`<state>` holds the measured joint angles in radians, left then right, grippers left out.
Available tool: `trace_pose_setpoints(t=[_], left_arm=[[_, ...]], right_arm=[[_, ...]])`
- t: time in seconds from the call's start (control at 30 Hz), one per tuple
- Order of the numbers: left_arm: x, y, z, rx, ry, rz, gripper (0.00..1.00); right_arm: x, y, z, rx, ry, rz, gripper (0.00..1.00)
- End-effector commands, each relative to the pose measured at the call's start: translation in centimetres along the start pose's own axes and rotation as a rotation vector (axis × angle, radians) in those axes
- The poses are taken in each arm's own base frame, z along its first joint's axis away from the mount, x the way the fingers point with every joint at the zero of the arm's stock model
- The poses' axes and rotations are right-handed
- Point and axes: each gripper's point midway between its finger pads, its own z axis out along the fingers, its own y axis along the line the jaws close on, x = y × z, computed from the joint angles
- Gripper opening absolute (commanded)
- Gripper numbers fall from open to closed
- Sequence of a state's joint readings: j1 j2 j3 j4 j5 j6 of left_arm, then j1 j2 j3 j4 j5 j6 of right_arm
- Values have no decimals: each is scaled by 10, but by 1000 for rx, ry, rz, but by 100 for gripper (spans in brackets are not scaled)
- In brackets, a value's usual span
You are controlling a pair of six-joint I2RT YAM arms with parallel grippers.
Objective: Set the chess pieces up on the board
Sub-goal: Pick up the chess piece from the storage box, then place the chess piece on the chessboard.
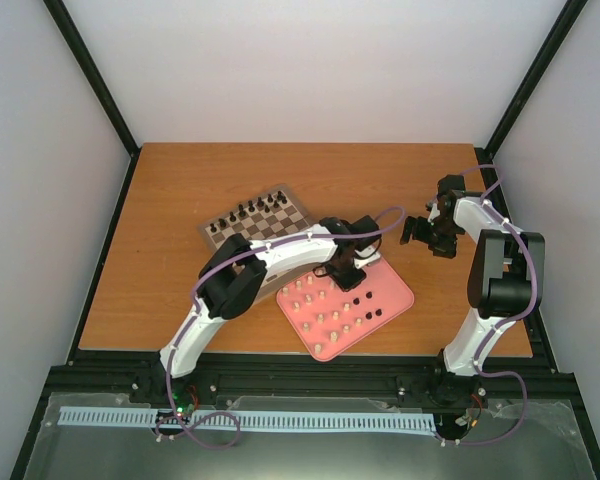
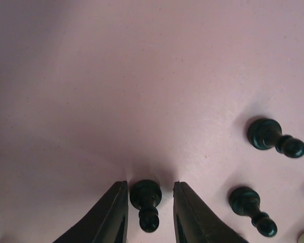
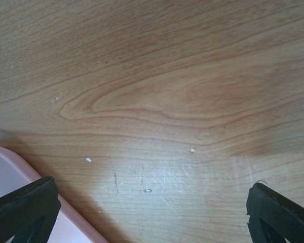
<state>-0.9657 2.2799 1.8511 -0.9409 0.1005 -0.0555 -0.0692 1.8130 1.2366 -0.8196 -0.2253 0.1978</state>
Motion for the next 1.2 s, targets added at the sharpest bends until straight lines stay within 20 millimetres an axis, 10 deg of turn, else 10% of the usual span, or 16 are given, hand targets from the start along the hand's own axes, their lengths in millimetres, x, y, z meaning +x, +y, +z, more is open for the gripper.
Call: trace_pose_setpoints(t=[0.0, 0.37, 0.53, 0.8, 1.17], left_arm=[[-11, -4, -2, -11, -24, 17, 24], [-16, 0, -14, -33, -41, 12, 2], [-32, 22, -50, -98, -103, -20, 2], [-27, 126, -116, -187, -208, -233, 4], [49, 266, -122, -331, -177, -589, 4]], right_arm=[[0, 5, -5, -8, -17, -23, 100], [-1, 5, -4, -11, -15, -21, 100], [0, 4, -5, -6, -16, -22, 100], [-1, 5, -3, -11, -13, -21, 100], [0, 5, 1, -12, -2, -18, 100]])
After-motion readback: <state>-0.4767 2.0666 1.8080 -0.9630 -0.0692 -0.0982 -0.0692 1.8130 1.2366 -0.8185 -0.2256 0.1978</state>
